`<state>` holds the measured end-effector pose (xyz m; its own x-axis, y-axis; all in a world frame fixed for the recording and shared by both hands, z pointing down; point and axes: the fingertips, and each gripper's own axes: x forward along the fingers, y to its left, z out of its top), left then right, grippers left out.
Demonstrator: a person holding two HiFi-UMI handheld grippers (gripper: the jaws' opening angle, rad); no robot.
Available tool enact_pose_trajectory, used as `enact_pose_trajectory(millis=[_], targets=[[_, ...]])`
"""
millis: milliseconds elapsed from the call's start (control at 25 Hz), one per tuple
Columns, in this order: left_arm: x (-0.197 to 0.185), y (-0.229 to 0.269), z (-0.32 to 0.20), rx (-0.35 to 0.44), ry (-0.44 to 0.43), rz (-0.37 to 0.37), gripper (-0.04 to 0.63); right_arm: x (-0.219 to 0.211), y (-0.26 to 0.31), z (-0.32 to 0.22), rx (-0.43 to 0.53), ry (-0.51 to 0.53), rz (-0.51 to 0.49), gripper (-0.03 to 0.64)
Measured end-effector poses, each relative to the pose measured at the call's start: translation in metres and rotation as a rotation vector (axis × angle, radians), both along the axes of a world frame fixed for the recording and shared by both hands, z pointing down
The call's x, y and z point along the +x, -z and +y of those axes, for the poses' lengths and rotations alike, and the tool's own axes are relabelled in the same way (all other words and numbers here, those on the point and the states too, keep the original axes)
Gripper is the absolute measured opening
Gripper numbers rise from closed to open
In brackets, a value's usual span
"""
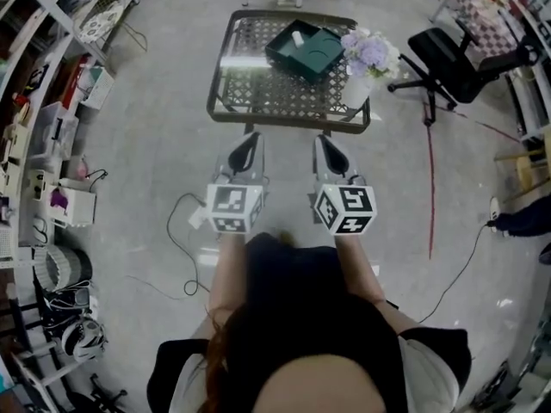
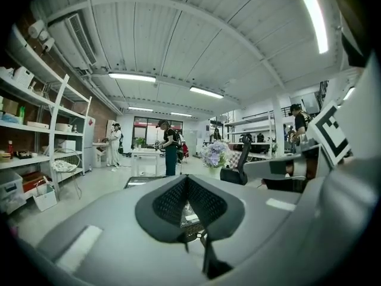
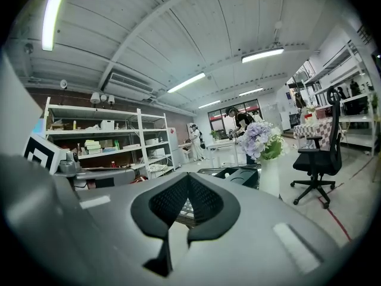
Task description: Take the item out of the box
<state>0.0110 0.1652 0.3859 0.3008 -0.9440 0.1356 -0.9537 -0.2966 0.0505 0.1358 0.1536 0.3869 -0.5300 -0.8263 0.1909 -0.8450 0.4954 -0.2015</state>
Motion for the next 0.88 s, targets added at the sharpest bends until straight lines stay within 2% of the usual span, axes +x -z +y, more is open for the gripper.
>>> enact_pose_trajectory(millis=[440,880], targets=[[-0.006,-0.008,0.016,-0.018,0.019,-0.003,0.008,-0.008,-0.007,0.015,-0.020,0.027,-0.003,0.000],[-0.008,-0.009,0.004,-0.026,0.004,0.001,0.008,-0.016,-0.011,0.001,-0.032,0.021,-0.002,0.002]])
